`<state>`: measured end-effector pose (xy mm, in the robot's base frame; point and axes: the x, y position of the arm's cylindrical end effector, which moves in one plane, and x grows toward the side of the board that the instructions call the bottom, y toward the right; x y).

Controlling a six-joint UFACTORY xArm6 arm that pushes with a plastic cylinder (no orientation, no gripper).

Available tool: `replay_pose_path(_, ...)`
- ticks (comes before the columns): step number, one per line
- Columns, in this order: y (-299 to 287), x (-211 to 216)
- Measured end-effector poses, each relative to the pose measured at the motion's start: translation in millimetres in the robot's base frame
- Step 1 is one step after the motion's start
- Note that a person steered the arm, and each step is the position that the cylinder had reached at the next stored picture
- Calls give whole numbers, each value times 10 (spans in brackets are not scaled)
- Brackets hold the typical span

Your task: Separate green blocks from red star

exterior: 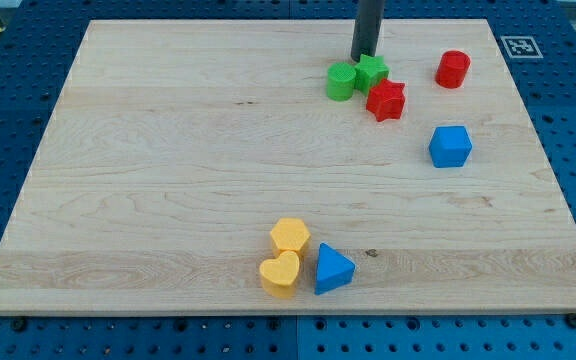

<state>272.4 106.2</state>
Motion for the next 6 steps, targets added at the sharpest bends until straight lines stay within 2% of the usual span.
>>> replay_pose_path(2, 403, 89)
replay_pose_path(6, 408, 297)
